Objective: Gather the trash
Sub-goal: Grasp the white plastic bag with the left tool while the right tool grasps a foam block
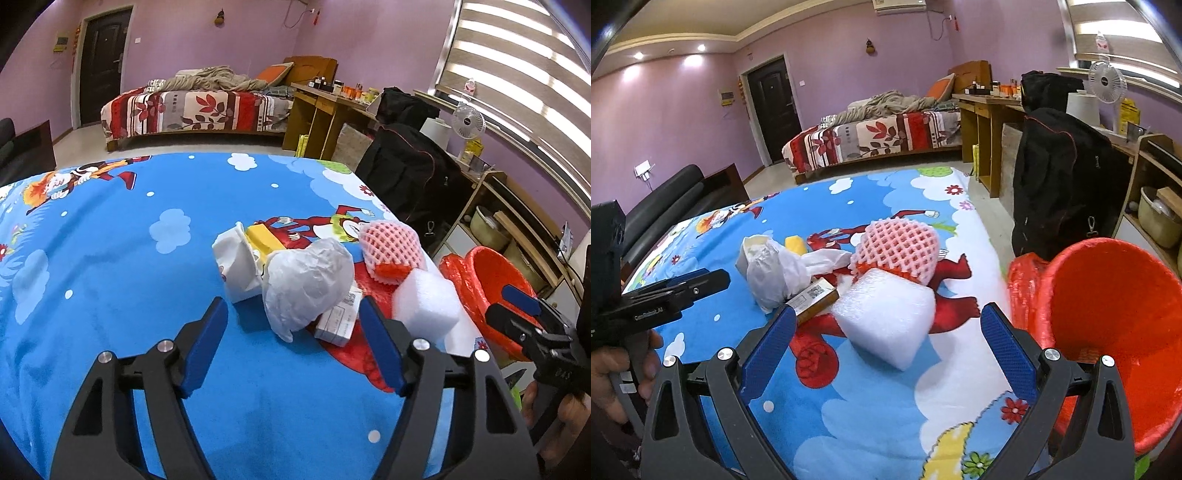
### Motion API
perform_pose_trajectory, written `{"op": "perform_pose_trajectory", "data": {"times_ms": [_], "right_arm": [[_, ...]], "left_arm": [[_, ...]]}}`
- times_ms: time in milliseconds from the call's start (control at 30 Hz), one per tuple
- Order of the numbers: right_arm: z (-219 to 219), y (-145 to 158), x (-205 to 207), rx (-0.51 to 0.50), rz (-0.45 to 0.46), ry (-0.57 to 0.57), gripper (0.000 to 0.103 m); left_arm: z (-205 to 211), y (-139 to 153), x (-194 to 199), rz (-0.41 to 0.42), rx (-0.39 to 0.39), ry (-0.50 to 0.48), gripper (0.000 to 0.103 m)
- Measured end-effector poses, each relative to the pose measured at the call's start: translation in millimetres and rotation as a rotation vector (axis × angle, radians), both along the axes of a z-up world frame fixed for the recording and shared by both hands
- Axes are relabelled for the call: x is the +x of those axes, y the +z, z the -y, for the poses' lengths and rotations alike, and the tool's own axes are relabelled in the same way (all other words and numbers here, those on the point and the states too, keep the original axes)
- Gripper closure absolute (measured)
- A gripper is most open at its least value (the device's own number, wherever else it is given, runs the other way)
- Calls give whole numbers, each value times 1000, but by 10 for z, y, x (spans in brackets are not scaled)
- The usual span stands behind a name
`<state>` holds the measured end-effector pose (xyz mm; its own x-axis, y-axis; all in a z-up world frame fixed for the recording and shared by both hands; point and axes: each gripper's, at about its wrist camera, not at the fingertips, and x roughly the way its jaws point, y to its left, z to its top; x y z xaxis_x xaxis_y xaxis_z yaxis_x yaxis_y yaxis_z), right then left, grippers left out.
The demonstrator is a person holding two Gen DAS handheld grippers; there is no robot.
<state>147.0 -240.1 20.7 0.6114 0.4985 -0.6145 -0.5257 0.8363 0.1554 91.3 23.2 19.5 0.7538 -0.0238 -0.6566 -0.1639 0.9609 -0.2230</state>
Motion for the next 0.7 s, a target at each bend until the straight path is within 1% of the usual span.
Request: {"op": "perform_pose_trajectory", "data": {"times_ms": [200,333,467,700], "right_arm": [[-165,-82,81,-19,-14,-1,8],[-248,-122,115,-35,-20,-2,8],[-309,-183,152,-62,-30,-10,8],[-382,-305,254,-102,-48,-27,8]], "left_arm": [[3,-84,189,-23,-1,-7,36],[17,-138,317,-43,-3,-13,36],[25,-229,437,-82,5,-12,36],[42,-364,539,-129,14,-22,46]]}}
